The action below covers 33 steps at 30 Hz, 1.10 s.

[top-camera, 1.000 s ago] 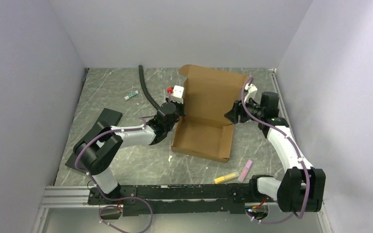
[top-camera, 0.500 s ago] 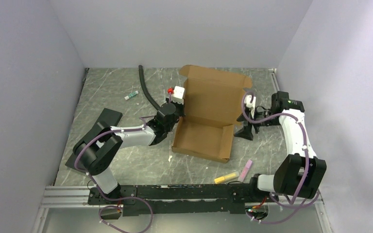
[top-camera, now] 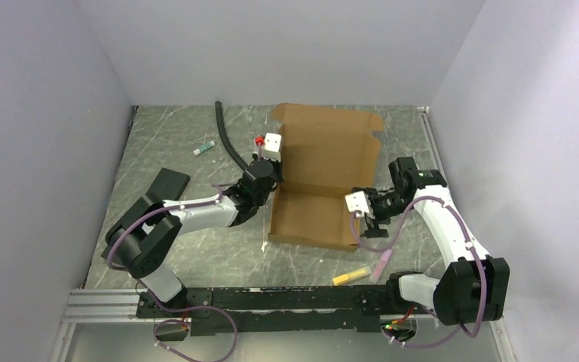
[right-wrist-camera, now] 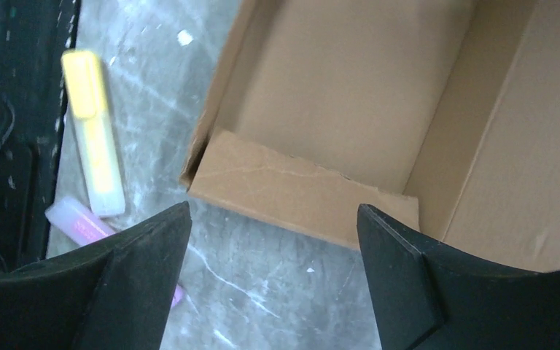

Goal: Fold the paper box

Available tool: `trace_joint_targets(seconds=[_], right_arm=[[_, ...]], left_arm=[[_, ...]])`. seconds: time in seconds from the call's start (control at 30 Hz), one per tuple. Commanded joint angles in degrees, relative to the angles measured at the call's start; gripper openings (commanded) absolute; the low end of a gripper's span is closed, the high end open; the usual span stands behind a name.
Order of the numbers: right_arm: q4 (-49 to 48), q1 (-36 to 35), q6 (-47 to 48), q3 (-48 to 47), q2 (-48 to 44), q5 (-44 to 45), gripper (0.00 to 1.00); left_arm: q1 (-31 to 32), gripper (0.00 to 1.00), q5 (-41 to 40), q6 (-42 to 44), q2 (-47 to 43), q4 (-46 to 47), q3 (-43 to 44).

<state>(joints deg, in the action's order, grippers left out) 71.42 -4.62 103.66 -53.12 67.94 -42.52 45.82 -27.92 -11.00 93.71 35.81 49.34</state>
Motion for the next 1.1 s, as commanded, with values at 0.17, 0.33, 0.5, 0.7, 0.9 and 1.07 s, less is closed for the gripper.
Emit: trace_joint_targets(seconds=[0.17, 0.33, 0.5, 0.7, 0.9, 1.07], right_arm=[[-38.66, -0.06, -67.01, 5.21, -7.55, 6.85, 0.88], [-53.99, -0.18, -86.99, 10.72, -6.58, 20.14, 0.99], [-57.93, -1.92, -91.22, 11.39, 0.81, 27.58, 1.0], [-58.94, -5.22, -90.61, 12.13, 5.33, 32.2, 0.95], [-58.02, -7.46, -89.43, 12.1, 9.25, 35.08, 0.8], [-58.33, -9.76, -88.94, 12.25, 11.6, 38.25, 0.79]], left_arm=[[2.89, 0.0, -16.96, -11.47, -6.68, -9.5, -0.08], [5.75, 0.0, -26.08, -19.54, -5.11, -15.91, 2.76], [7.8, 0.0, -30.45, -23.06, -3.95, -18.03, 3.56], [9.17, 0.0, -32.4, -23.96, -3.41, -18.52, 3.96], [9.93, 0.0, -32.98, -24.87, -2.92, -18.63, 4.36], [10.5, 0.0, -33.48, -25.67, -3.25, -18.93, 4.15]])
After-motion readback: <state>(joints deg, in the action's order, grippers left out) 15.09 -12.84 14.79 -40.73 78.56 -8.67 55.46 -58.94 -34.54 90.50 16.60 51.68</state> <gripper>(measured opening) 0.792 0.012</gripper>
